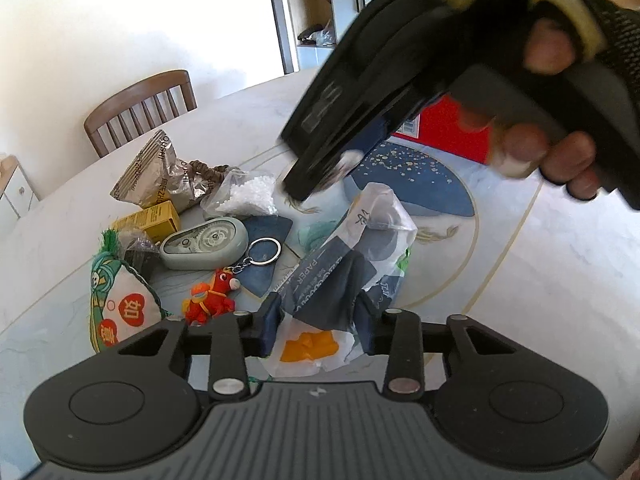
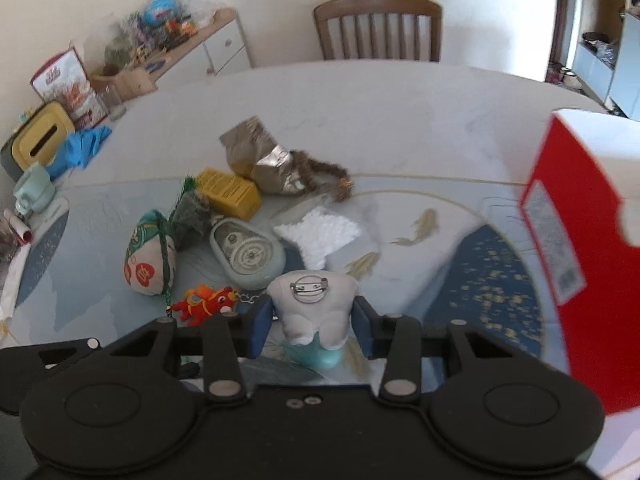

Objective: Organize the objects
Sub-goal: 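Grasp the white tooth plush with the right tool while the left tool grasps the plastic bag, then carry the tooth plush and plastic bag with both tools into the red box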

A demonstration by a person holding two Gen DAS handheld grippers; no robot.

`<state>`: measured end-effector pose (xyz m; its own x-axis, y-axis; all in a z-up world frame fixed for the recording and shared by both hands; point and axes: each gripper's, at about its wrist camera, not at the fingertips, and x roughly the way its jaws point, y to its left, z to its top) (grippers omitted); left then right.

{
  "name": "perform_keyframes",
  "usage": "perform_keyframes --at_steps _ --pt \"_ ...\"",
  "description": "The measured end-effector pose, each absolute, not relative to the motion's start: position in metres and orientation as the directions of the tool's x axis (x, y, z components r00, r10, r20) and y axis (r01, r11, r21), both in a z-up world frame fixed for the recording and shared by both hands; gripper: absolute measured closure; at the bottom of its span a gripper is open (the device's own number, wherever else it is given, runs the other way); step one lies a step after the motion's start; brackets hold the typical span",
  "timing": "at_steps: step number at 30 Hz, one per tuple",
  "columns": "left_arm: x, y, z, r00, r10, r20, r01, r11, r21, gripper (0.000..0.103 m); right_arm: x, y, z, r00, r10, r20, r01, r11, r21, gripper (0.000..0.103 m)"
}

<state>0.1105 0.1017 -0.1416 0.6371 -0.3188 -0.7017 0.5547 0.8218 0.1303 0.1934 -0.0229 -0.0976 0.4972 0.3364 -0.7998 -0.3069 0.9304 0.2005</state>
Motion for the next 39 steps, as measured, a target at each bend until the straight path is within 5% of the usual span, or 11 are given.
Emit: perform_keyframes --at_steps 20,39 --pt "0.084 0.047 -0.073 0.697 -0.243 -0.675 0.408 0.908 0.094 0.070 0.135 -0.131 -0.031 0.569 0.368 -0.736 -0.380 0.911 0.162 0.061" --pt "0.147 -0.092 -0.014 0.727 -0.300 -0.617 0.473 0.871 0.134 0.070 0.161 -0.258 -0.027 0.658 0.277 -0.700 -0.289 0.952 0.106 0.061"
